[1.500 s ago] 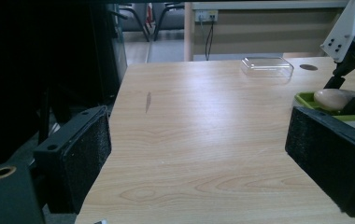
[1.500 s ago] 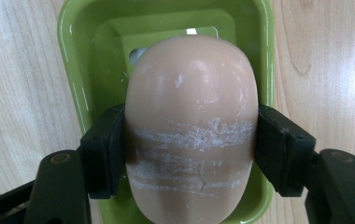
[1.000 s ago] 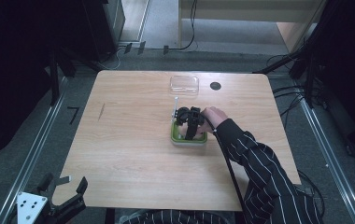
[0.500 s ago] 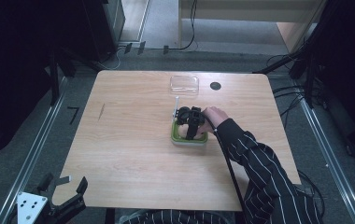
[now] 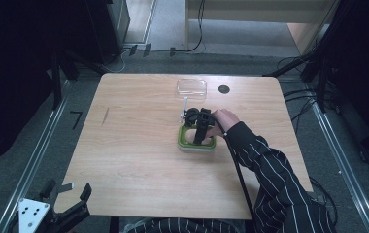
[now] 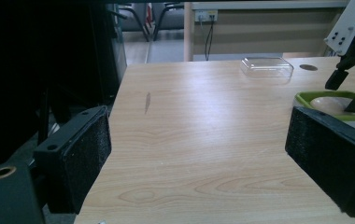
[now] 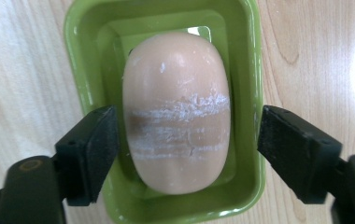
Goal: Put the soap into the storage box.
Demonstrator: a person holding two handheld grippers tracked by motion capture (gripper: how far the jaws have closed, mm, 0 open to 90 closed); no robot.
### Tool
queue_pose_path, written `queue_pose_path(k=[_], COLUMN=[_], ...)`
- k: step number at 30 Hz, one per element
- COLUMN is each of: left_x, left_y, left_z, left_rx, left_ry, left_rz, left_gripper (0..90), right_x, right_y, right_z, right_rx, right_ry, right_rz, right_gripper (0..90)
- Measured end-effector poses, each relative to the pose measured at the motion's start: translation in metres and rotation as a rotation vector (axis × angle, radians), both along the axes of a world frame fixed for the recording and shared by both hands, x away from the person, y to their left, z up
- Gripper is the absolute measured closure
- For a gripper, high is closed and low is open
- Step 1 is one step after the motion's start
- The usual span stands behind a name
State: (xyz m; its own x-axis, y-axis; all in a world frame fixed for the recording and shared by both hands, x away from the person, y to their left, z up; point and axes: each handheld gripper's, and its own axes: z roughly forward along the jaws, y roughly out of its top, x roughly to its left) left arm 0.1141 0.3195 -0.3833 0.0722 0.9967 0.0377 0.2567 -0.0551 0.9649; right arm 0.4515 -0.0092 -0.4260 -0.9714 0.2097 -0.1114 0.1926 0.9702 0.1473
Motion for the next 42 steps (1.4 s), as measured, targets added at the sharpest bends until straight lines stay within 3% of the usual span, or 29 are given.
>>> queue_pose_path(k=[17,27,37,42], left_x=[0.002,0.004,0.006,0.007], left_y=[-0.001,0.000,-0.001,-0.002], left_z=[0.000,0.000,0.000,0.000], left_rx=[0.003,-0.004,0.001,-0.003], left_ry=[-0.002,-0.003,-0.001,-0.004], left_rz=[-0.014,-0.023,-0.031,-0.034], left_gripper=[7.2,7.2,7.2,7.2], right_x=[-0.016,-0.024,-0.036,-0.042], right_y=[-0.019,-0.038,-0.071,-0.081], right_z=[0.019,0.025,0.024,0.020], right_rx=[0.017,0.015,-0.004,0.000], right_ry=[-0.002,-0.007,-0.011,-0.007], right_rz=[-0.123,-0.185,-0.318,-0.357], right_gripper=[4.2,3.3,3.6,3.7])
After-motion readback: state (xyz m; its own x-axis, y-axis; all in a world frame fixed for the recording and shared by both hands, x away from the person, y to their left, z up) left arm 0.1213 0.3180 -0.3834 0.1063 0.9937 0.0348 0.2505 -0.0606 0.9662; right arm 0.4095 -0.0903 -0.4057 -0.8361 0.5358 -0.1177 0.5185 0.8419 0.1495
